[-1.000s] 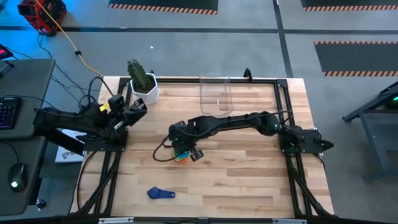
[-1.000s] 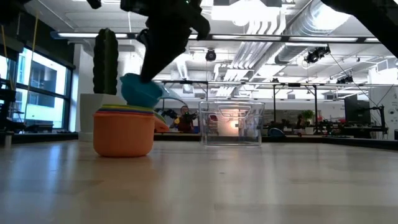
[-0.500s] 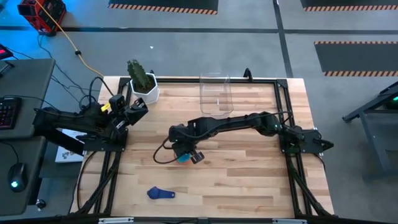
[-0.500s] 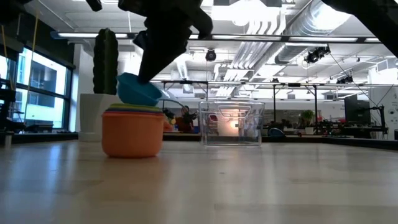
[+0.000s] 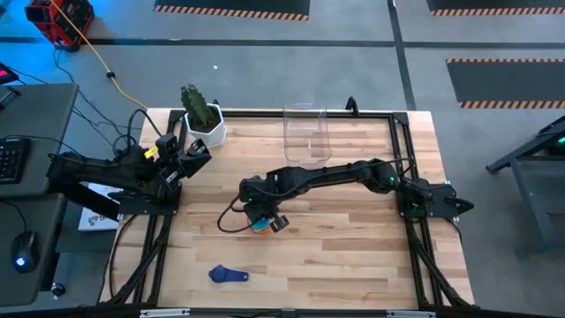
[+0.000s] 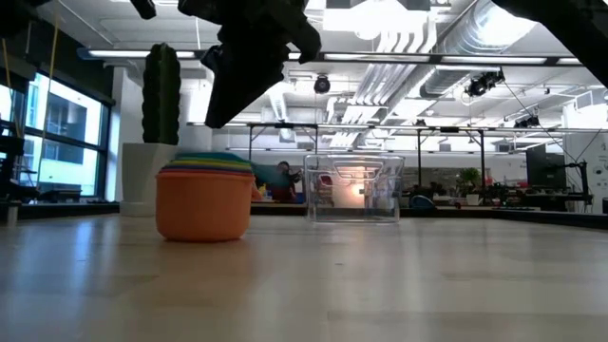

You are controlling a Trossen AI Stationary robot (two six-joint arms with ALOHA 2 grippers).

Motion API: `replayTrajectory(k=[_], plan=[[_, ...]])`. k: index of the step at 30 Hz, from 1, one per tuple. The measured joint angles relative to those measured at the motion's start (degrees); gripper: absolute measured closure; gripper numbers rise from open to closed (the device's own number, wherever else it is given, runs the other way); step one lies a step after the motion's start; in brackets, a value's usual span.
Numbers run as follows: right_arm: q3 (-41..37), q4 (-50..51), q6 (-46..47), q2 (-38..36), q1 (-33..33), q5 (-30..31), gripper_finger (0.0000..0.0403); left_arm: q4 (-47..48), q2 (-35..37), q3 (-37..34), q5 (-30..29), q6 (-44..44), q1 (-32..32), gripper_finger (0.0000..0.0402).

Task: Nest measuring cups in basket
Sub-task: Stack the light blue measuring cup on top of the green measuring cup

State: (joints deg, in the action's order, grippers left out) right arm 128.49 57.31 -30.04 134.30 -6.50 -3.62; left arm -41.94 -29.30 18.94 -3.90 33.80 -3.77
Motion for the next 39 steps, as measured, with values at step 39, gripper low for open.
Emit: replayTrajectory(k=[39], plan=[[-65.22,-43.62,61.48,-33.79,-1.98,3.19,0.0403,50.55,-16.93,-0.13,3.69,16.96,2.31,0.0402]])
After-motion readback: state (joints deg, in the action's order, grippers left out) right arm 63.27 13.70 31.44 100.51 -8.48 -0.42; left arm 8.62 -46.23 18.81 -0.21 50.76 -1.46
